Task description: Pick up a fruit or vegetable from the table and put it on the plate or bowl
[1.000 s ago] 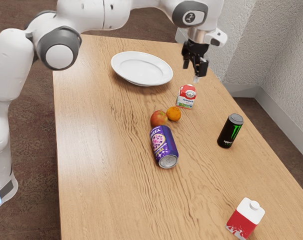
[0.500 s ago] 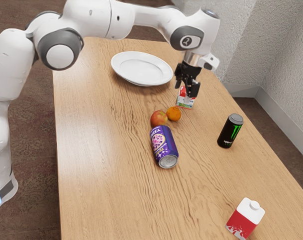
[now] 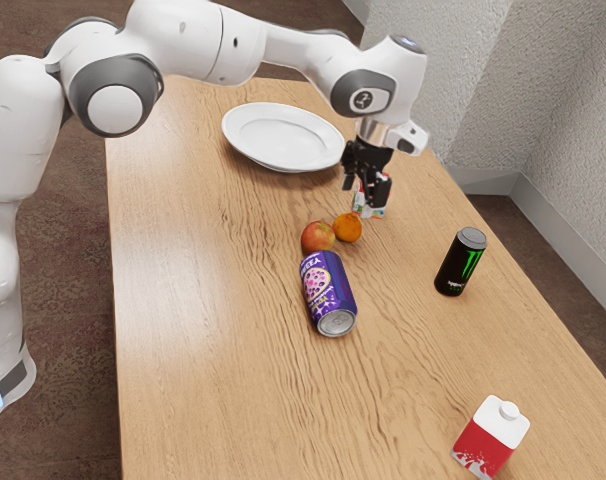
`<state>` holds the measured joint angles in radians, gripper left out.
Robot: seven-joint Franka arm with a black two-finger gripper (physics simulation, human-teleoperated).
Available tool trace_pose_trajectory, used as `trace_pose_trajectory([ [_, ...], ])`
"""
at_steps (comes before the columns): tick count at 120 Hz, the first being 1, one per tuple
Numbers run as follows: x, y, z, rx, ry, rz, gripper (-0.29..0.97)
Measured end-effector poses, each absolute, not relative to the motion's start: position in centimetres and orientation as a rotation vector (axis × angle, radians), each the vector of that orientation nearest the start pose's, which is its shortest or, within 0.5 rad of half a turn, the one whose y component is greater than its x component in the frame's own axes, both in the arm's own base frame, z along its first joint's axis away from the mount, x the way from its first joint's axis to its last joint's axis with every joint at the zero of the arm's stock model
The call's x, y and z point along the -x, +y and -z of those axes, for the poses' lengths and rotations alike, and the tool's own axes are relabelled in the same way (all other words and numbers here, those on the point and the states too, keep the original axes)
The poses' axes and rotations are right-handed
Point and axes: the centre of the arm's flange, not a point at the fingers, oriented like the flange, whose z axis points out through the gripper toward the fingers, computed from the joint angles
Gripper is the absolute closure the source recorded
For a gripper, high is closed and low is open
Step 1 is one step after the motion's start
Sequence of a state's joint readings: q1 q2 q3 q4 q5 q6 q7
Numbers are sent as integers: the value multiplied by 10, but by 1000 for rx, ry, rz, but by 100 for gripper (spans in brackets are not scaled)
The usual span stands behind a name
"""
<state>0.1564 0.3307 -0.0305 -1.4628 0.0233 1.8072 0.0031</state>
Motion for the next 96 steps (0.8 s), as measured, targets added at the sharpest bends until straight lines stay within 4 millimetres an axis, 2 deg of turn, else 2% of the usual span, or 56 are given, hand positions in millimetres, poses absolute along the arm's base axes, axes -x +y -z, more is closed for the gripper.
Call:
trace_pose_trajectory([
  [39,-653,90,-477,3124,-189,-20,0],
  [48,-650,99,-473,3117,-215,-34,0],
  [96,-649,102,-471,3118,-223,-35,0],
])
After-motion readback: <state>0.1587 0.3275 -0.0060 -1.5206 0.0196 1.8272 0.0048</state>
